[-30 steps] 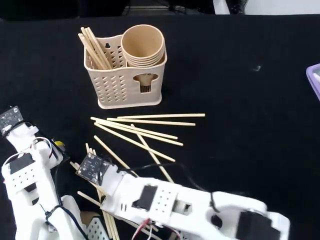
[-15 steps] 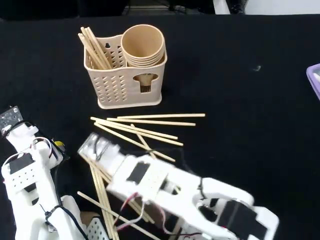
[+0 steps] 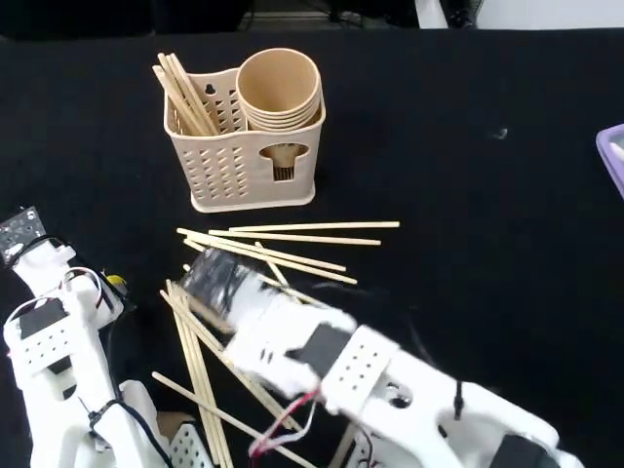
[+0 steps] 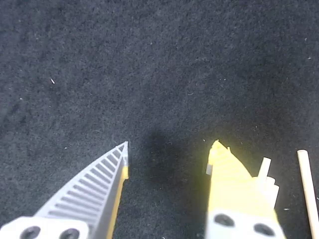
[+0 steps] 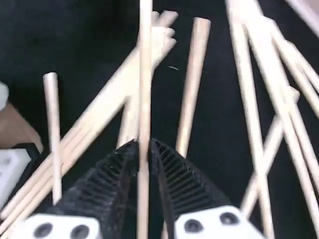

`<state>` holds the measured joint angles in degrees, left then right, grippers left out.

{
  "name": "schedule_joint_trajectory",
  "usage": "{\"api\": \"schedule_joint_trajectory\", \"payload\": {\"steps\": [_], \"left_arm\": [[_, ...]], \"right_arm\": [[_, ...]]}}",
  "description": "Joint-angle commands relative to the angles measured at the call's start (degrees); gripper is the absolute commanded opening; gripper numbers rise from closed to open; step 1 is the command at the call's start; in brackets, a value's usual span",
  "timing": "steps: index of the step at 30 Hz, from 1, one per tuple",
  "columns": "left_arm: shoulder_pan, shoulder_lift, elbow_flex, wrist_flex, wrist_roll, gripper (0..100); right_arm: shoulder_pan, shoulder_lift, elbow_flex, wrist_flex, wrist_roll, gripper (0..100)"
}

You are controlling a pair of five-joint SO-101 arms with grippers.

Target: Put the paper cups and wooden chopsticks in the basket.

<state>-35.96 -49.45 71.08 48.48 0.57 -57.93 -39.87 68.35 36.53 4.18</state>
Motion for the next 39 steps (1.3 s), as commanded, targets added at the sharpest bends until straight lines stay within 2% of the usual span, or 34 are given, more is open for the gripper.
{"api": "schedule_joint_trajectory", "payload": {"steps": [1, 3, 8, 12, 18, 20, 22, 33, 39], "left_arm": [[-0.1, -0.7, -1.1, -0.7, 0.3, 26], [-0.2, -0.7, -1.1, -0.7, 0.3, 26], [-0.2, -0.7, -1.1, -0.7, 0.3, 26], [-0.4, -0.7, -1.0, -0.7, 0.3, 26], [-0.4, -0.7, -1.0, -0.7, 0.3, 26], [-0.4, -0.7, -1.0, -0.7, 0.3, 26], [-0.4, -0.7, -1.0, -0.7, 0.3, 26], [-0.3, -0.7, -1.0, -0.7, 0.3, 26], [-0.3, -0.7, -1.0, -0.7, 0.3, 26]], "right_arm": [[-2.5, 4.0, 1.0, -10.4, -0.9, 1.5], [-2.5, 8.0, -0.3, -12.4, -3.7, 2.1], [-2.8, 20.0, -6.2, -12.5, -7.6, 13.7], [-2.7, 29.1, -11.5, -12.0, -7.7, 12.3], [-2.8, 34.7, -19.8, -2.7, -7.1, 11.9], [-2.5, 35.1, -20.6, -1.3, -7.1, 9.0], [-2.1, 34.3, -20.8, -0.6, -7.0, 0.5], [4.1, 13.8, -20.4, 8.6, -2.3, 1.0], [10.9, 0.3, -22.1, 8.3, -2.2, 1.1]]}}
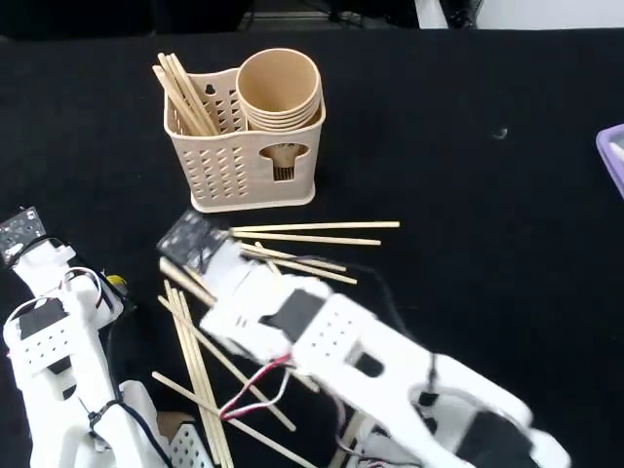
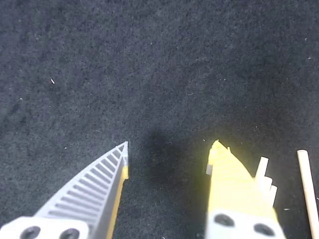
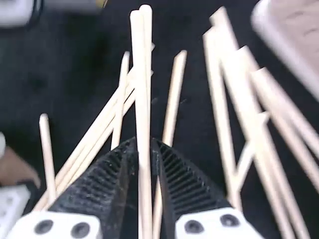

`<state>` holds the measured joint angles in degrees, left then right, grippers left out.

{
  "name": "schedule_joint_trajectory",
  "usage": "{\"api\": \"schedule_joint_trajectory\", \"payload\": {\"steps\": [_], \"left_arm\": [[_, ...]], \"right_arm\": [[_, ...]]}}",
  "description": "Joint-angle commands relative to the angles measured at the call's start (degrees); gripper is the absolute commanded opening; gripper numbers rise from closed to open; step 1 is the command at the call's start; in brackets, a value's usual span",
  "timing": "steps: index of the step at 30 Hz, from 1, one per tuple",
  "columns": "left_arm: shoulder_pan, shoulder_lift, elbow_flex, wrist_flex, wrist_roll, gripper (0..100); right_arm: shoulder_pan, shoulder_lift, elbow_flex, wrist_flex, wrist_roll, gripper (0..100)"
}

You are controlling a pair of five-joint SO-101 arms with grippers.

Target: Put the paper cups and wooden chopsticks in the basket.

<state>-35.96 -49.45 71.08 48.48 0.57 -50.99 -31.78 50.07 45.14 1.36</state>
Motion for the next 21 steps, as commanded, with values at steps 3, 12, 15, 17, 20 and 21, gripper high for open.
{"api": "schedule_joint_trajectory", "payload": {"steps": [3, 12, 15, 17, 20, 21], "left_arm": [[-0.2, -0.7, -1.0, -0.7, 0.3, 26], [-0.2, -0.7, -1.0, -0.7, 0.3, 26], [-0.4, -0.7, -1.0, -0.7, 0.3, 26], [-0.4, -0.7, -1.0, -0.7, 0.3, 26], [-0.4, -0.7, -1.0, -0.7, 0.3, 26], [-0.4, -0.7, -1.0, -0.7, 0.3, 26]], "right_arm": [[7.9, -14.9, -7.3, -2.9, 0.6, 1.1], [15.2, -16.7, -13.9, -42.7, -0.2, 1.1], [15.2, -11.2, -15.1, -54.4, -2.5, 1.1], [15.5, -5.8, -17.2, -60.6, -2.7, 1.1], [16.8, 3.6, -23.9, -64.6, -2.7, 1.1], [17.1, 6.9, -26.8, -64.5, -2.7, 1.1]]}}
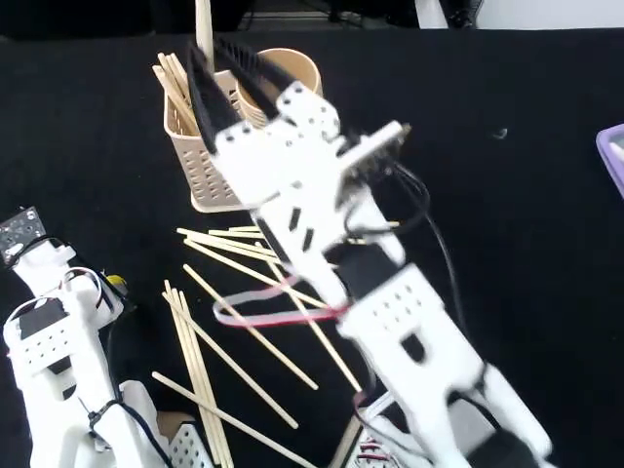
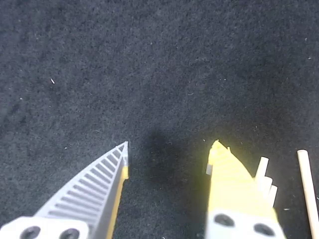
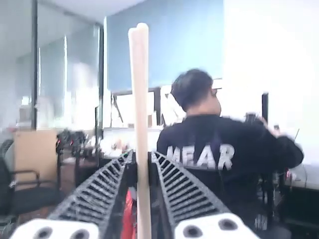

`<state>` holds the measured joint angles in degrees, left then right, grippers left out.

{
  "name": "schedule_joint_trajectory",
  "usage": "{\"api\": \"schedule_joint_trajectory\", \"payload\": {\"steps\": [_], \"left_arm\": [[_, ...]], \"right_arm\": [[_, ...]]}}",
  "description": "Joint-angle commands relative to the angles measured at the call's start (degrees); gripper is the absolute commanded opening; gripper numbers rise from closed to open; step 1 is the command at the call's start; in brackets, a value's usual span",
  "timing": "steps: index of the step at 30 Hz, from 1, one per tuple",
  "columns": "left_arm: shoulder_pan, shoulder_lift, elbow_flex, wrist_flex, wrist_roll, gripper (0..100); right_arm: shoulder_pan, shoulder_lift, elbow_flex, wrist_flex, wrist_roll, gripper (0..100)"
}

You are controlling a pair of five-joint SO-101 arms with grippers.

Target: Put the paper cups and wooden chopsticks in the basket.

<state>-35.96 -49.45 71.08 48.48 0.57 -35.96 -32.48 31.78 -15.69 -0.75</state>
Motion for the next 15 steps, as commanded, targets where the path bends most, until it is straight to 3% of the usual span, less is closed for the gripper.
{"api": "schedule_joint_trajectory", "payload": {"steps": [1, 7, 15], "left_arm": [[-0.4, -0.7, -1.0, -0.7, 0.3, 26], [-0.5, -0.7, -1.0, -0.7, 0.3, 26], [-0.1, -0.7, -1.0, -0.7, 0.3, 26]], "right_arm": [[2.4, 10.8, -11.5, -3.6, -0.6, 1.1], [5.6, 25.8, -22.0, -3.6, -0.6, 1.1], [6.6, 34.2, -19.6, -3.7, -0.6, 1.1]]}}
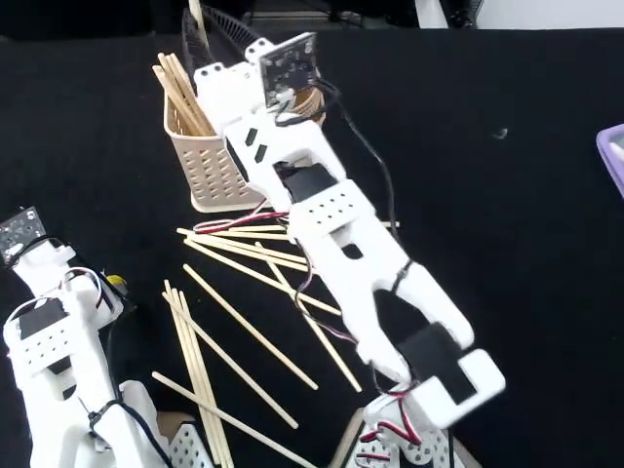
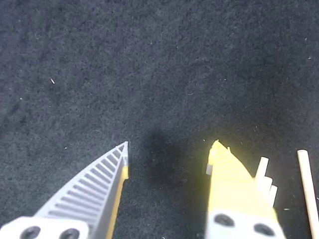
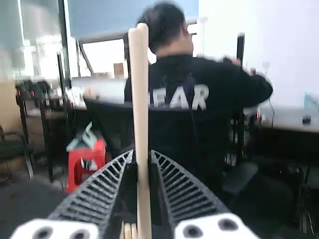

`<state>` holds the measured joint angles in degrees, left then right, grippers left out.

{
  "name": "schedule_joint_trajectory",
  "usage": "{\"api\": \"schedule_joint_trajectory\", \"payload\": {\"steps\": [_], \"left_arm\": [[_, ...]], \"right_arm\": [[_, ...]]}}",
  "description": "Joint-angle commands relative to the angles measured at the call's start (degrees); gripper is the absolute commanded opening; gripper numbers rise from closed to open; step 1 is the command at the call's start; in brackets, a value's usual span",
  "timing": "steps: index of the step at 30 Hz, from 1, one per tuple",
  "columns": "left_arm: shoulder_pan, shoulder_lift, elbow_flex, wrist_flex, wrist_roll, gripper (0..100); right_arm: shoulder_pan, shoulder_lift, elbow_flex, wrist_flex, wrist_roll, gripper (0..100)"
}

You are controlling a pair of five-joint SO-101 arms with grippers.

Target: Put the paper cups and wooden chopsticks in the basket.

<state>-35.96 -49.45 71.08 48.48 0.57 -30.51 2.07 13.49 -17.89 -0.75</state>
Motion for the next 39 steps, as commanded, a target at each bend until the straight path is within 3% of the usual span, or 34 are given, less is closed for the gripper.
{"api": "schedule_joint_trajectory", "payload": {"steps": [1, 4, 8, 16, 23, 27, 31, 34, 39], "left_arm": [[-0.1, -0.7, -1.0, -0.7, 0.3, 26], [-0.1, -0.7, -1.0, -0.7, 0.3, 26], [-0.1, -0.7, -1.0, -0.7, 0.3, 26], [-0.3, -0.7, -1.0, -0.7, 0.3, 26], [-0.2, -0.7, -1.0, -0.7, 0.3, 26], [-0.1, -0.7, -1.1, -0.7, 0.3, 26], [-0.4, -0.7, -1.5, -0.7, 0.4, 26], [-0.6, -0.3, -1.6, -0.7, 0.6, 26], [-4.4, -0.1, -3.4, -0.7, 3.8, 26]], "right_arm": [[0.7, -0.8, -0.5, -1.4, -0.6, 1.3], [-0.1, -3.5, 2.3, -0.2, -0.6, 5.1], [-1.4, -8.7, 2.9, 11.0, -0.9, 16.3], [-2.4, -30.0, 7.6, 32.5, -1.0, 11.9], [-14.2, -57.4, 34.3, 57.8, -1.0, 11.6], [-22.8, -70.1, 56.7, 54.9, -1.9, 11.8], [-31.6, -74.9, 72.4, 45.1, -9.2, 17.8], [-37.0, -73.1, 76.6, 40.1, -14.2, 23.7], [-41.1, -67.6, 75.6, 37.2, -14.9, 23.7]]}}
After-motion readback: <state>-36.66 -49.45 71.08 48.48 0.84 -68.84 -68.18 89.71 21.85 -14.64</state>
